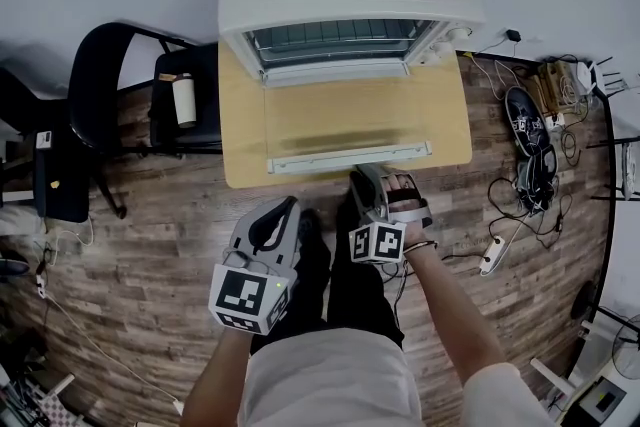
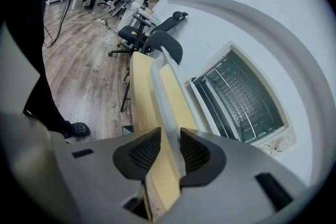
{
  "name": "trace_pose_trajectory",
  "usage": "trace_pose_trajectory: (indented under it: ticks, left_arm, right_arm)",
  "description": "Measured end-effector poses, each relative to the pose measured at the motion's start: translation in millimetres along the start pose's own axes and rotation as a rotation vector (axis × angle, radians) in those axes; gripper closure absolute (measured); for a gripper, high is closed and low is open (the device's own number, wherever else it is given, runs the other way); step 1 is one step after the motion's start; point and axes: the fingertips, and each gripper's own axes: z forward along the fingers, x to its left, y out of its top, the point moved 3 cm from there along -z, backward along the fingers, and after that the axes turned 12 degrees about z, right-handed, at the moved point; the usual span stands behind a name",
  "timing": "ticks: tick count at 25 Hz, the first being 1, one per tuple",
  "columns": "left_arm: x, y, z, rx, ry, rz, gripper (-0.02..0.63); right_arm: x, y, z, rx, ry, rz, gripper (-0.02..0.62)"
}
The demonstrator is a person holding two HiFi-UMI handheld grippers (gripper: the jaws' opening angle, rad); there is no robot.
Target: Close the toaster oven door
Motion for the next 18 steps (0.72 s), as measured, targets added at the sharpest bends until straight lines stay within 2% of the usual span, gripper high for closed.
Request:
trace_pose_trajectory:
  ticks: [5,18]
  left_arm:
    - [2,5,-1,-0.011,0.004,-0.002,0.597]
    - [3,22,-5,-0.046,-0.001,0.01,0.597]
  right_arm:
    - [-7,4,-2,-0.005,-0.015,0.001,0.52]
    - [-20,14,-10,0.011,0.003,0.008,0.511]
